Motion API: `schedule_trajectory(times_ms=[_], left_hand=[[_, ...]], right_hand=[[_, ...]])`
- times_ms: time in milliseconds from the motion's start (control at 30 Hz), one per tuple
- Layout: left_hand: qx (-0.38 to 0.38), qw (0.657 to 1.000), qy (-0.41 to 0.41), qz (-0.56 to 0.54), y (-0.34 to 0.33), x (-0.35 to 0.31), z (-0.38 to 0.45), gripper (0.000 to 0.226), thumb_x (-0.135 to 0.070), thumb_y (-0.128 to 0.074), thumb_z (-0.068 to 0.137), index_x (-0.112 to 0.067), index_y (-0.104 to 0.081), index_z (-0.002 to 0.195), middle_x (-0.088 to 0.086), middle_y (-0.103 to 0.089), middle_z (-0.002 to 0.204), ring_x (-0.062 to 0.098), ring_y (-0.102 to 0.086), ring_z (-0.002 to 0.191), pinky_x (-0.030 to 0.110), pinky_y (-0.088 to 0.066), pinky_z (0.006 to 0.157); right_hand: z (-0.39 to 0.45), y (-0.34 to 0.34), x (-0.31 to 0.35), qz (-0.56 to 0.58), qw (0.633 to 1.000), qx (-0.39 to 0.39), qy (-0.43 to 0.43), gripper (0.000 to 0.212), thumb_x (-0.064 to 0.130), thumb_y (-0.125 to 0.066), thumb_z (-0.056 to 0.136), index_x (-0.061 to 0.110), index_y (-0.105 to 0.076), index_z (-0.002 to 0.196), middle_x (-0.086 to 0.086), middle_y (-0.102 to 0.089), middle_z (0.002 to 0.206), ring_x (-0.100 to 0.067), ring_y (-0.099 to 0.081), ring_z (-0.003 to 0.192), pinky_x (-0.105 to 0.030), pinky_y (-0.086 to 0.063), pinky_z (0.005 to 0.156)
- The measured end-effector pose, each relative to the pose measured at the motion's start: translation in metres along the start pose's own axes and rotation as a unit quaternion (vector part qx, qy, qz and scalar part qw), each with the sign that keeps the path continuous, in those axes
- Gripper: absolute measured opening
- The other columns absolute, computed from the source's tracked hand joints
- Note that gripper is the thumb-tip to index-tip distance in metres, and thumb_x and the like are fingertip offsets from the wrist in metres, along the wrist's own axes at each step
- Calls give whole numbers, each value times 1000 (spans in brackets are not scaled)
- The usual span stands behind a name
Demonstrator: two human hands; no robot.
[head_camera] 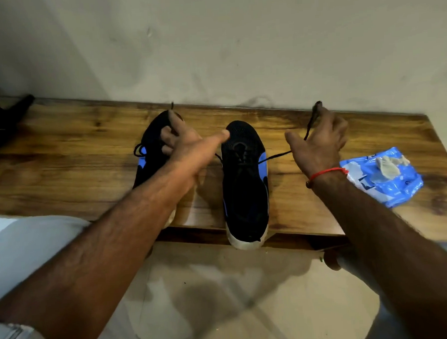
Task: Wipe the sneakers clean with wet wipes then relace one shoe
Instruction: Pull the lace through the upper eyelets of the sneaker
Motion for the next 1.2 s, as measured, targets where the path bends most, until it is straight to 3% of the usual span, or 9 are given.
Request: schedule_trajectory(times_ms=[100,167,267,367,500,667,867,1033,1200], left_hand=[[31,974,-151,164,-4,1,-7,45,-47,-75,87,-43,-59,129,-5,-35,155,26,-25,144,48,-22,110],[56,943,-215,248,-7,4,-9,11,-47,-73,88,-42,-69,96,-14,-59,125,19,-38,134,43,-21,94],[68,926,-231,290,-11,9,-9,15,-53,-73,85,-42,-65,80,-19,-61,103,16,-45,122,41,-20,88],[64,927,-241,282,-13,11,-4,17,-53,-72,86,-41,-62,79,-18,-64,95,11,-53,109,39,-24,89],[65,930,-234,278,-13,13,-3,17,-53,-70,88,-39,-62,81,-19,-62,97,6,-51,101,40,-23,90],[58,947,-161,274,-6,18,4,24,-48,-65,94,-30,-63,79,-16,-63,88,11,-58,96,50,-43,102],[131,961,-123,209,-17,8,-9,31,-29,-54,100,-4,-71,99,8,-64,84,18,-56,75,34,-46,68],[166,985,-27,36,-13,0,-13,17,-29,-53,97,-19,-67,100,-3,-60,97,15,-53,87,34,-41,72],[218,961,44,-164,-5,-4,-11,35,-49,-49,95,-25,-55,70,-6,-50,78,10,-38,68,34,-31,68]], right_hand=[[-8,1,3,-3,996,-55,64,47,40,-68,79,20,-50,117,-9,-43,127,-30,-41,121,-45,-41,94],[-9,3,7,19,989,-59,135,40,38,-65,80,20,-51,112,-7,-51,117,-28,-47,111,-39,-38,87],[-10,0,13,79,960,87,255,24,36,-63,83,29,-60,106,12,-60,95,-15,-54,98,-48,-43,89],[-20,-16,7,-48,904,262,333,29,65,-49,83,46,-65,97,23,-60,103,-18,-54,112,-55,-39,96],[-20,-22,5,-78,900,305,302,16,70,-46,78,57,-55,77,20,-59,104,-23,-52,115,-55,-39,98],[-17,-16,4,-19,937,296,187,10,26,-61,96,23,-66,87,-2,-66,99,-23,-59,100,-42,-48,91],[-23,-13,5,-15,914,343,216,17,31,-62,96,18,-66,107,7,-65,104,-8,-57,99,-19,-44,80],[-24,-9,13,100,906,392,125,14,20,-59,94,9,-65,89,1,-61,90,-6,-54,82,-29,-39,77],[-20,8,26,304,881,360,-33,30,45,-57,77,25,-54,56,2,-61,76,-12,-51,78,-40,-33,77]])
Point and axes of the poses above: each hand's wrist, its own z-axis towards the middle knuckle, its own y-axis out of the back of the hand, x = y × z, the point moved 1 cm from there along z, towards the middle knuckle
